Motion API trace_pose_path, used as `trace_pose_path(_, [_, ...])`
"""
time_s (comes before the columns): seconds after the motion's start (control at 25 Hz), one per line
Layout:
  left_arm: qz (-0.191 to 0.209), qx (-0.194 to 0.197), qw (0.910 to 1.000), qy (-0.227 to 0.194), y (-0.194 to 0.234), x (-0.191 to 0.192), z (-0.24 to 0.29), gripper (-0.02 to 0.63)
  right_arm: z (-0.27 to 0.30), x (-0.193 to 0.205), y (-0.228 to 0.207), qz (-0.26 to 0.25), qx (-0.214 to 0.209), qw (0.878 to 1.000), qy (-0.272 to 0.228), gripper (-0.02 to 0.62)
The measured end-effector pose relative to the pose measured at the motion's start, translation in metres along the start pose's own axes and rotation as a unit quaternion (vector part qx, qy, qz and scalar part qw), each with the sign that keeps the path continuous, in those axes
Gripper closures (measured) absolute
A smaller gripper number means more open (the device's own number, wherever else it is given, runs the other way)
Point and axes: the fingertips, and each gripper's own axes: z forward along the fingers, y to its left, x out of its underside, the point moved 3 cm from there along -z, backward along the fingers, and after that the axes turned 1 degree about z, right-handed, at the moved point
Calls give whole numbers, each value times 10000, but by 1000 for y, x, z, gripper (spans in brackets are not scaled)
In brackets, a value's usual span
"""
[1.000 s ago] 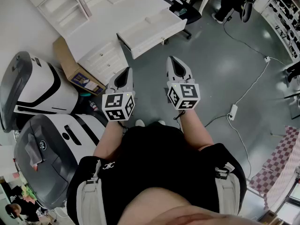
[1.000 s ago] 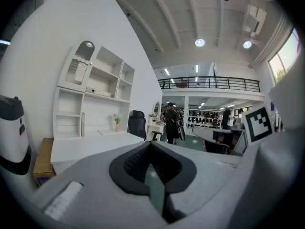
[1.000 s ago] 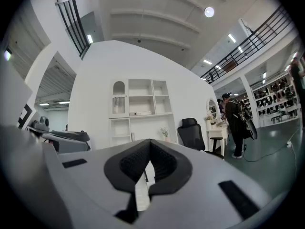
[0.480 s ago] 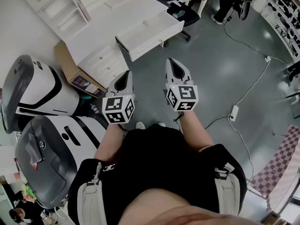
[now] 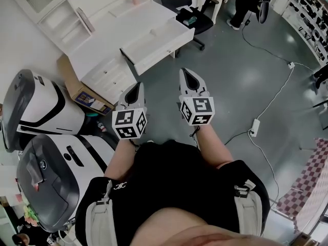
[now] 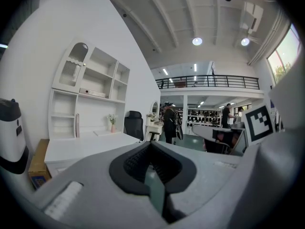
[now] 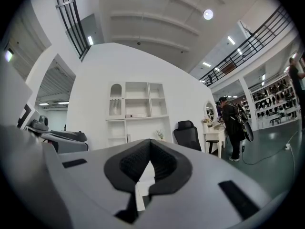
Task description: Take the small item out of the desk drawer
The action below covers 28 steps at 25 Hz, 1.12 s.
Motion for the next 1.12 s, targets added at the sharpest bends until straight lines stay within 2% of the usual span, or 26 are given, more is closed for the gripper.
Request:
trace_pose_path(0.24, [32,95,9999,16,-15,3,19,591,1,0,-25,25,97,9999,-27,600])
trace_pose_path(0.56, [-28,160,9999,-48,-16,5,49,591,20,8,-44,3,109,9999,6,600])
trace_pose_path(1.12, [-76,315,9995,-50,26,-2,168,591,129,19,-91,-25,178,9998,71,600])
